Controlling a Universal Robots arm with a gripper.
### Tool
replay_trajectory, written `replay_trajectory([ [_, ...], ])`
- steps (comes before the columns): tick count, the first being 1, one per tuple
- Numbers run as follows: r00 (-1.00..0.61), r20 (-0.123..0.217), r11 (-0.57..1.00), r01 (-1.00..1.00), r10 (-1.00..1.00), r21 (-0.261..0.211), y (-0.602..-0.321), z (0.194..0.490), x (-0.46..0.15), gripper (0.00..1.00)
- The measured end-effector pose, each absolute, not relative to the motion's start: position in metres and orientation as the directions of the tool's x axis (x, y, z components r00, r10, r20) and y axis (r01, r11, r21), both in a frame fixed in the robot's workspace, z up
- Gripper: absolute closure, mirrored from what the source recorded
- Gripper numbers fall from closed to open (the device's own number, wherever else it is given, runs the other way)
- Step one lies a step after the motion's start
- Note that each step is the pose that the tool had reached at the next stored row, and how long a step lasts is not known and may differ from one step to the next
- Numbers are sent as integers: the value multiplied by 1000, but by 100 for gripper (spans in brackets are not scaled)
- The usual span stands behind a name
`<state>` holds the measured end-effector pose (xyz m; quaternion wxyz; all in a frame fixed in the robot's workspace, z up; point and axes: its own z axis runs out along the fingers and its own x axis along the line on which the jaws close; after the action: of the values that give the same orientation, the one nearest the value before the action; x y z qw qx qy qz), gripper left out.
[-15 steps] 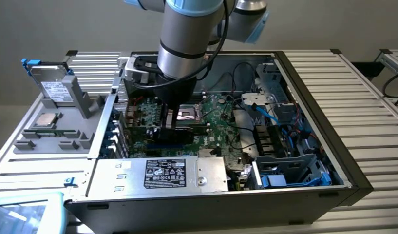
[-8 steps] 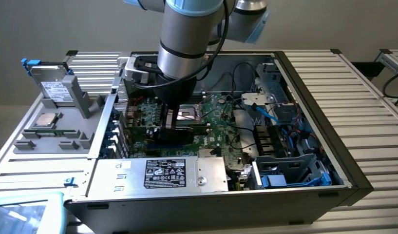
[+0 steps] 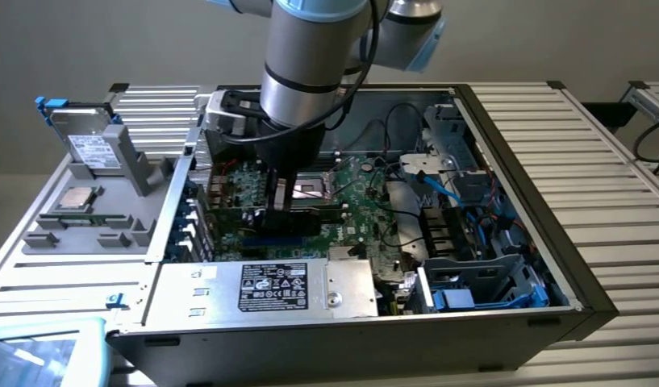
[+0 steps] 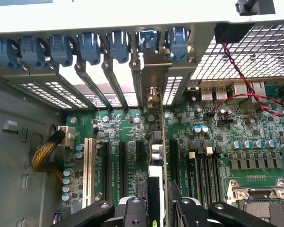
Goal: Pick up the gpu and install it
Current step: 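Insert the gpu into the slot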
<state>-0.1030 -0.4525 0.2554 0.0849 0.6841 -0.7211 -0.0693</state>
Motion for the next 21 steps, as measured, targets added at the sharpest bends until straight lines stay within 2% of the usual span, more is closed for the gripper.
replay_trajectory([
  [21,-72,11,72,-974,-997,216,-458,255,-104,73],
])
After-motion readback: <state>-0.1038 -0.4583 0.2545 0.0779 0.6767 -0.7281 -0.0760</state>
